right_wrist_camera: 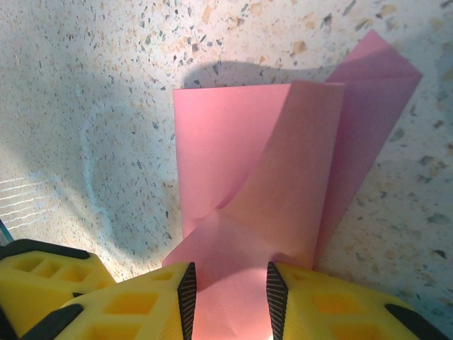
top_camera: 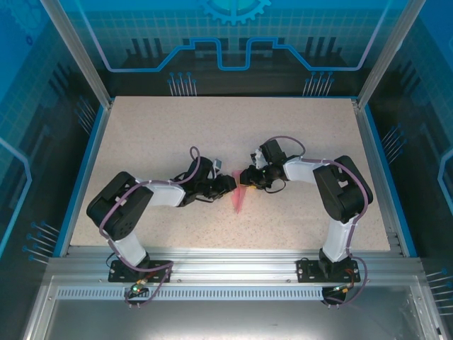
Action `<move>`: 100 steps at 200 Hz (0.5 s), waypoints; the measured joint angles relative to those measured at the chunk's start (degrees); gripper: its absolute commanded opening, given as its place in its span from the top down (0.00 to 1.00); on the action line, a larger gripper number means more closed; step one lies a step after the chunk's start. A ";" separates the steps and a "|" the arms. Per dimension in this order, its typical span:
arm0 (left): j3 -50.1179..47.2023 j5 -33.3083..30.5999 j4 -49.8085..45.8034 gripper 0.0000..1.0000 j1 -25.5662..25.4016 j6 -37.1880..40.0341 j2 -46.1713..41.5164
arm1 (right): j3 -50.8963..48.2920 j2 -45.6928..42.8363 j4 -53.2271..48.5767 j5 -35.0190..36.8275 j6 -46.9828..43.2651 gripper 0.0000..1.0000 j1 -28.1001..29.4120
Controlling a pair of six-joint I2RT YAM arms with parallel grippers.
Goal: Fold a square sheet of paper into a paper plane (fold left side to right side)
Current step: Fold the wing for the fifth time at the center of the table.
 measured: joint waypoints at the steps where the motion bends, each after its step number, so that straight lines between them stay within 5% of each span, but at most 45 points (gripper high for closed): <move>1: -0.02 0.00 -0.02 0.64 -0.04 0.02 0.00 | 0.00 0.00 0.00 0.00 0.00 0.65 0.00; 100: 1.66 -3.23 -7.63 0.67 -6.38 2.84 0.59 | -0.02 0.00 0.00 0.00 0.00 0.65 0.00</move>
